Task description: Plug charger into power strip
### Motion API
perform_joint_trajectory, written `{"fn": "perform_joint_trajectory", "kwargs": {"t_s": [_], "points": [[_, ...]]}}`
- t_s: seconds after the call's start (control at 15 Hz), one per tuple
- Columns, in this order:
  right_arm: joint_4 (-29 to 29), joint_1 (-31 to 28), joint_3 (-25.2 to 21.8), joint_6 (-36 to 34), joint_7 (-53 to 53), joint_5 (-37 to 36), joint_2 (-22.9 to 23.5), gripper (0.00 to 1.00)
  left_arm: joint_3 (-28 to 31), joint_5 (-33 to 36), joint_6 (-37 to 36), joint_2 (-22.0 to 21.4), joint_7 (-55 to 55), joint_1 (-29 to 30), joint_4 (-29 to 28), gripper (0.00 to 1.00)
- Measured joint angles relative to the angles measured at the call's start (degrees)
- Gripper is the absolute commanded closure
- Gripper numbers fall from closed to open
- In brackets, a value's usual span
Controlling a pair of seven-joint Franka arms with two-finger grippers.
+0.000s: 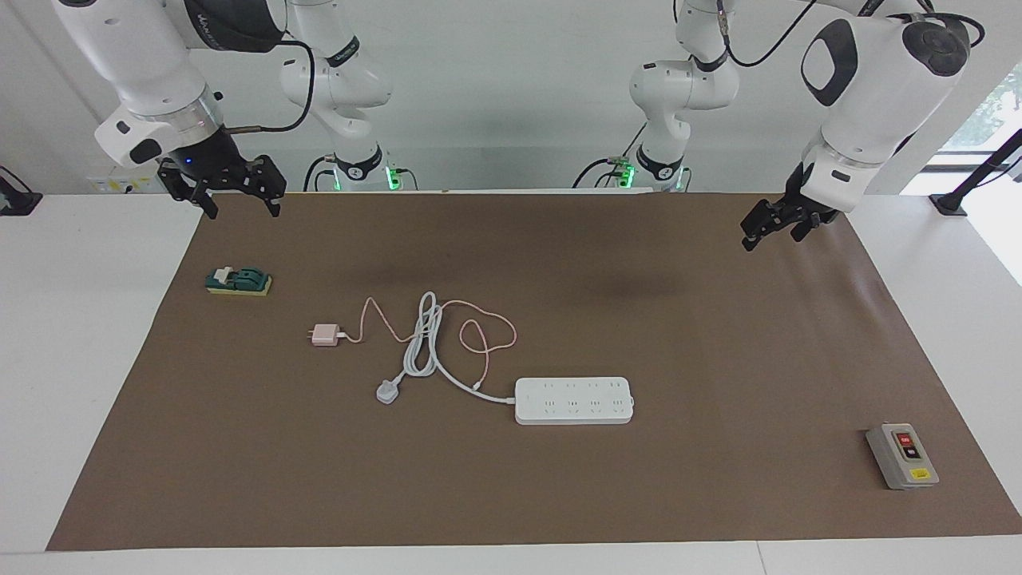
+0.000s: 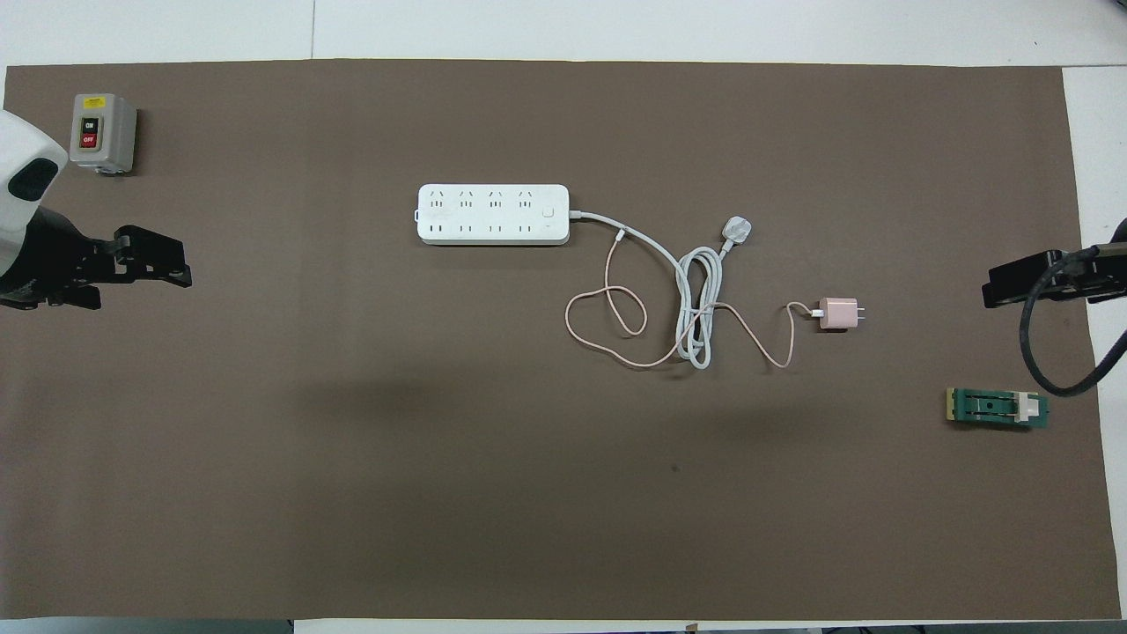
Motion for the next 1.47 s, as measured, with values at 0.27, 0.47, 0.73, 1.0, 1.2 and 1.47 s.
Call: {"fn": "perform_joint_trajectory", "kwargs": {"t_s": [0.27,0.47,0.73,1.0,1.2,1.47], "points": [[0.0,0.0,0.03,0.0,0.0,0.0,0.0,0.0,0.0,0.0,0.0,0.0,0.0,0.0,0.0,0.0],[0.08,0.0,0.03,0.0,0.0,0.0,-0.03,0.0,0.0,0.0,0.0,0.0,0.0,0.0,0.0,0.0],[0.1,0.01,0.04,1.54,3.88,0.01,-0.05,0.0,0.0,0.0,0.0,0.0,0.0,0.0,0.0,0.0],[-0.1,0.07,0.21,2.23,19.44,0.01,1.01,0.0,0.0,0.0,0.0,0.0,0.0,0.0,0.0,0.0],[-0.19,0.1,0.38,2.93,34.76,0.01,3.15,0.0,0.0,0.0,0.0,0.0,0.0,0.0,0.0,0.0],[-0.59,0.75,0.59,6.59,57.89,0.03,5.9,0.0,0.0,0.0,0.0,0.0,0.0,0.0,0.0,0.0]]}}
